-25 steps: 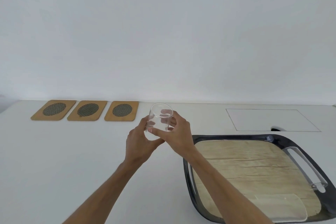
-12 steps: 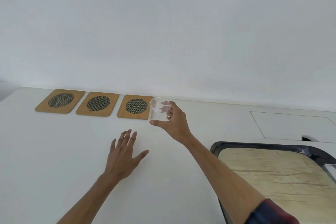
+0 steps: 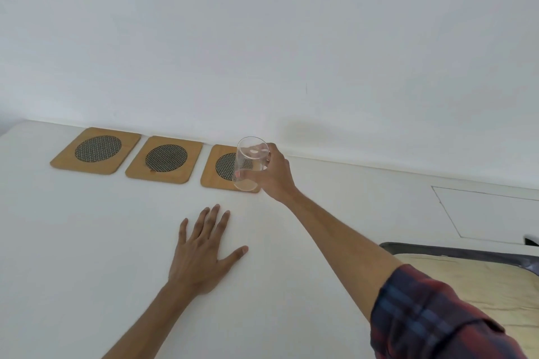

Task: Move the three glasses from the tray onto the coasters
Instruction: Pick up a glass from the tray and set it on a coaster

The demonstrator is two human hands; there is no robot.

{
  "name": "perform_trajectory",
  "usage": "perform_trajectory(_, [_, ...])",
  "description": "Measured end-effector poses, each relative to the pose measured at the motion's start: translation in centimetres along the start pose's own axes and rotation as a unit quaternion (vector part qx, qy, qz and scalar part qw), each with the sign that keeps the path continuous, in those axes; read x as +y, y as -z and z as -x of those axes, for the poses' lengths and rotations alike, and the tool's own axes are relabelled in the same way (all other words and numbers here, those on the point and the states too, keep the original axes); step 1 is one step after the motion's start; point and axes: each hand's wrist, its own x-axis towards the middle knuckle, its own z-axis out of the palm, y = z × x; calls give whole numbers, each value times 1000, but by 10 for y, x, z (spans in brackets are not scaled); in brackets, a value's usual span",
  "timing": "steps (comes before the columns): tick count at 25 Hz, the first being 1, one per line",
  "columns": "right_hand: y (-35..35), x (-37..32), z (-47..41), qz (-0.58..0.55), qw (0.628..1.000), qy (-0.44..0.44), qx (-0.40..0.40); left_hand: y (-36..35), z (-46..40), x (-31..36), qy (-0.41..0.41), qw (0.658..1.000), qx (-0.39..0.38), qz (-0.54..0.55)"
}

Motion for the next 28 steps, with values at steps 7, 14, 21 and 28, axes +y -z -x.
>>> perform_trajectory(7, [-23, -4, -43, 33, 999, 10, -10, -4, -1, -1, 3, 1000, 14, 4])
perform_trajectory(14, [-34, 2, -63, 46, 999, 9, -20, -3, -1, -1, 4, 1000, 25, 10])
perform_trajectory(21, [-32, 1, -65, 67, 997, -8, -46, -2, 0, 0, 5, 1000, 25, 8])
perform_trajectory(28, [-1, 4, -24, 91, 989, -50, -106, -3, 1, 1, 8, 1000, 27, 11])
